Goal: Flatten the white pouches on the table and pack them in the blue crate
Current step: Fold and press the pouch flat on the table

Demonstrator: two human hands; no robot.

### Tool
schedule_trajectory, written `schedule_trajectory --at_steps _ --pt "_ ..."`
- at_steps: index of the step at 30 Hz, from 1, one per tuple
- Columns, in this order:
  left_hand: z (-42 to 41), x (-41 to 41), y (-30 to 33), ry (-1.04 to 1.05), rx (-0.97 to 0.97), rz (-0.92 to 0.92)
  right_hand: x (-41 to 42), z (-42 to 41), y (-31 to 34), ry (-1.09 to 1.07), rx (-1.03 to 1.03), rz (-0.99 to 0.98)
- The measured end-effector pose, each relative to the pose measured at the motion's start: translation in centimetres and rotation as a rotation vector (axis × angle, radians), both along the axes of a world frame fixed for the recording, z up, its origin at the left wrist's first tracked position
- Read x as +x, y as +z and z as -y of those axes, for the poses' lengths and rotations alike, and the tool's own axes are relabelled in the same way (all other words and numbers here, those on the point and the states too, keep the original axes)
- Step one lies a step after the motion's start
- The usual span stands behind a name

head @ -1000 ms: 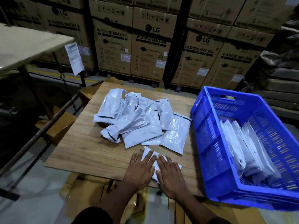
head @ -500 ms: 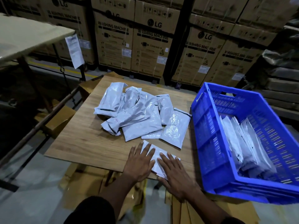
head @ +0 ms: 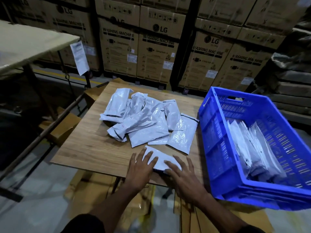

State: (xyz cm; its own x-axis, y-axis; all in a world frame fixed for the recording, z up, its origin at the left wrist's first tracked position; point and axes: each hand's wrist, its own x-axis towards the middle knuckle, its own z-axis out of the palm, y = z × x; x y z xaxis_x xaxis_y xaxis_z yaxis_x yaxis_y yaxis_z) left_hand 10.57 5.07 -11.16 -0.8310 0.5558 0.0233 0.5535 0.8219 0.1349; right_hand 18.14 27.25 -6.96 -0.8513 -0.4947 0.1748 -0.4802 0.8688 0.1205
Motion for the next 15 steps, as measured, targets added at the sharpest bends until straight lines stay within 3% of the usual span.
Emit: schedule_trajectory --at_steps 3,6,11,15 --pt "0.4 -0.7 0.9 0.027 0.038 -0.027 0.8 0.5 0.6 0.216 0.237 0.034" --pt "0.8 -0.9 1.2 0.022 0.092 -0.022 -0.4 0.0 0.2 0.219 0.3 0.076" --pt "0.7 -0.8 2.3 0.041 0.167 -0.128 -2.5 0.9 3.7 0.166 -0.162 -0.003" --pt "0.7 -0.2 3.7 0.149 0.282 -0.223 -3.1 0.9 5.1 -0.108 -0.652 0.192"
